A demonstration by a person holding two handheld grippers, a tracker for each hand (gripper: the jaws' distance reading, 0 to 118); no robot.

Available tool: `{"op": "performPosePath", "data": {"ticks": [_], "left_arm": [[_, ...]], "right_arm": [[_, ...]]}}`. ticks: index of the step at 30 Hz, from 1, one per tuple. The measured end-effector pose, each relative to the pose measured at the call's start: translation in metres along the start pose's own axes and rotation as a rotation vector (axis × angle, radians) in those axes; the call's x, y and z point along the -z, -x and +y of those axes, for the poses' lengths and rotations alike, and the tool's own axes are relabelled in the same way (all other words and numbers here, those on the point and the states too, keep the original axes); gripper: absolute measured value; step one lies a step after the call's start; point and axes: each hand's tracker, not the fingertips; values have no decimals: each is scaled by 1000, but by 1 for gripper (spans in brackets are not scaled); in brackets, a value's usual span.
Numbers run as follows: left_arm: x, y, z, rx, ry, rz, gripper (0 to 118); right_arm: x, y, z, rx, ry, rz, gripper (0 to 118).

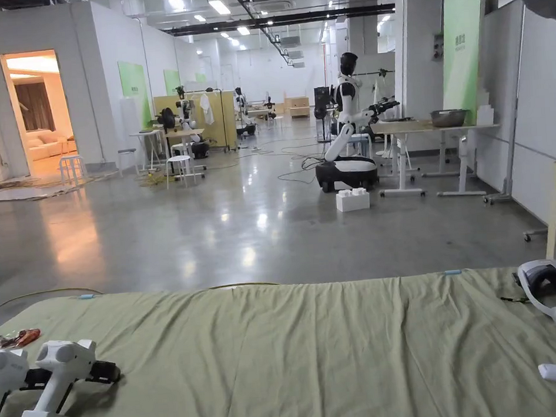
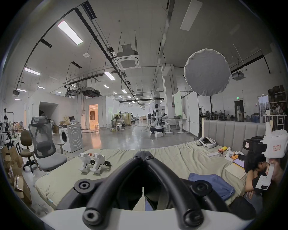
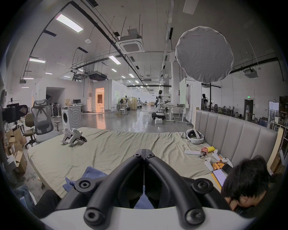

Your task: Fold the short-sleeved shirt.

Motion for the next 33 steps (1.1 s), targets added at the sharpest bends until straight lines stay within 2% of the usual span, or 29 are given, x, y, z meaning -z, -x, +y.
{"op": "performPosePath", "data": {"ticks": [2, 7, 8, 10, 11, 14, 17, 20, 23, 27, 30, 32, 33], "left_arm": [[9, 8, -6, -12, 23, -25, 1], [50, 19, -37, -100, 209, -147, 4], [58, 21, -44, -127, 220, -164, 12], [82, 23, -59, -181, 268, -218, 66], [97, 26, -66, -201, 323, -240, 80], [143, 22, -98, -215, 435, -265, 80], [192, 18, -137, -252, 563, -280, 80], [254, 8, -191, -296, 698, -270, 90], [306, 0, -233, -266, 794, -231, 90], [345, -10, -275, -190, 904, -164, 90], [362, -13, -294, -231, 926, -168, 90], [374, -21, -307, -215, 950, -158, 83], [380, -24, -312, -210, 965, -154, 71]], "right_arm": [[1, -2, -1, 3, 10, 5, 2], [5, -8, -10, 15, 50, 13, 3], [7, -9, -13, 16, 65, 14, 3], [9, -12, -18, 9, 103, 18, 3], [11, -14, -22, 3, 115, 14, 3], [17, -19, -31, 12, 154, 8, 3], [26, -25, -42, 59, 211, 18, 3], [35, -30, -52, 66, 245, 7, 3], [41, -37, -61, 79, 294, -13, 3], [44, -48, -72, 96, 357, -36, 3], [48, -57, -81, 92, 407, -60, 3], [51, -62, -86, 89, 431, -77, 3], [52, -63, -88, 90, 435, -80, 3]]}}
